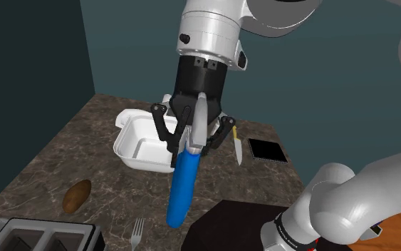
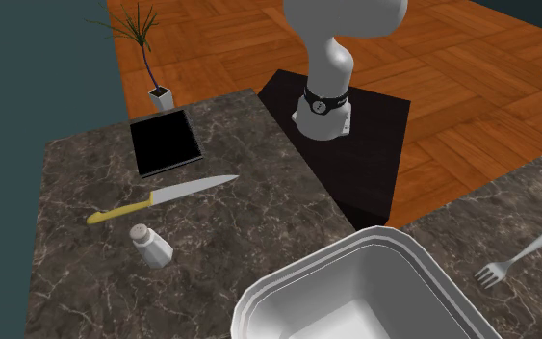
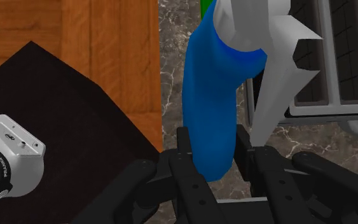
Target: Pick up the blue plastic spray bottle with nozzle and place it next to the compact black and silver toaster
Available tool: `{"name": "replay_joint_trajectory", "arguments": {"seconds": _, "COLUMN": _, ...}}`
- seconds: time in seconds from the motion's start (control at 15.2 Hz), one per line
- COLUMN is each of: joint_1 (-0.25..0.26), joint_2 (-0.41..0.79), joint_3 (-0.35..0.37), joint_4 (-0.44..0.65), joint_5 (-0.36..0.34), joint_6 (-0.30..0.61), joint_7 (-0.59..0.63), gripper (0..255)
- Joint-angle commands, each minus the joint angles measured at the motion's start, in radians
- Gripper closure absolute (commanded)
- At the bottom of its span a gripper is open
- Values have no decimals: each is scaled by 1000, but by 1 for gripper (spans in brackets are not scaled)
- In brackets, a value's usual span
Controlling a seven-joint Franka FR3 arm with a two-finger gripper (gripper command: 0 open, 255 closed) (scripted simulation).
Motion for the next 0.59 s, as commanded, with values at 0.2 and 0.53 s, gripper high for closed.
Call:
{"name": "replay_joint_trajectory", "arguments": {"seconds": 0.2, "joint_1": 17, "joint_2": 9, "joint_3": 45, "joint_4": -28, "joint_5": 17, "joint_6": 63, "joint_7": 32, "gripper": 255}}
{"name": "replay_joint_trajectory", "arguments": {"seconds": 0.53, "joint_1": 20, "joint_2": 2, "joint_3": 55, "joint_4": -98, "joint_5": 24, "joint_6": 120, "joint_7": 4, "gripper": 255}}
